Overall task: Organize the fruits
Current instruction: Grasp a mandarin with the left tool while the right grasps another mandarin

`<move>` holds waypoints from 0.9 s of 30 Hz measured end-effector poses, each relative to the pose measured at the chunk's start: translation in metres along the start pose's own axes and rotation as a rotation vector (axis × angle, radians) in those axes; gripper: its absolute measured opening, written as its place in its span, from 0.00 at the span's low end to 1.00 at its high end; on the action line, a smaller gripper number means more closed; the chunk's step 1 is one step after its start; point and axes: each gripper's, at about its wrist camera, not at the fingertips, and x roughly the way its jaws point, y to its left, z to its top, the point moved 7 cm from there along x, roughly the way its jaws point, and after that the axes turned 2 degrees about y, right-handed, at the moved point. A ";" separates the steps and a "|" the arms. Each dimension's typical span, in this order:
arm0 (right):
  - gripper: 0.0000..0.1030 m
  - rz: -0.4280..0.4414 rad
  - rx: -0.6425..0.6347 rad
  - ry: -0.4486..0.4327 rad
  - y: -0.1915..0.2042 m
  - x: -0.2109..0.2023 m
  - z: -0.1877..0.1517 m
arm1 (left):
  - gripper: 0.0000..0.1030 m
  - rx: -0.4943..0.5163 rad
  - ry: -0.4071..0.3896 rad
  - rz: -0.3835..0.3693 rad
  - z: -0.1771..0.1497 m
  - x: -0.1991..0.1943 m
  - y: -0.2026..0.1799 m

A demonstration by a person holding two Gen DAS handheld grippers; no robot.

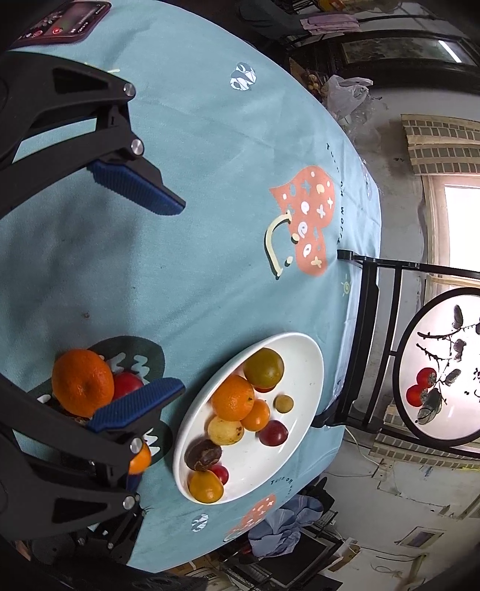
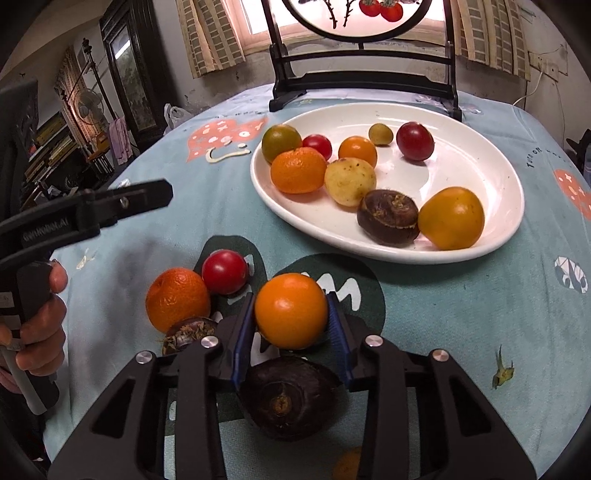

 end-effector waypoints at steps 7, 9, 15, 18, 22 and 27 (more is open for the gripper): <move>0.37 0.031 0.122 -0.133 -0.024 -0.034 0.015 | 0.89 0.064 0.117 -0.125 -0.021 0.005 -0.018; 0.37 0.026 0.143 -0.124 -0.029 -0.033 0.015 | 0.89 0.083 0.168 -0.198 -0.031 0.006 -0.028; 0.37 0.013 0.132 -0.113 -0.025 -0.031 0.014 | 0.80 0.125 0.218 -0.263 -0.046 0.006 -0.042; 0.37 0.010 0.123 -0.112 -0.024 -0.032 0.013 | 0.69 0.096 0.246 -0.298 -0.050 0.008 -0.039; 0.37 0.006 0.122 -0.102 -0.024 -0.030 0.012 | 0.62 0.054 0.277 -0.334 -0.052 0.011 -0.034; 0.37 0.002 0.119 -0.093 -0.023 -0.028 0.010 | 0.62 0.072 0.321 -0.362 -0.062 0.015 -0.042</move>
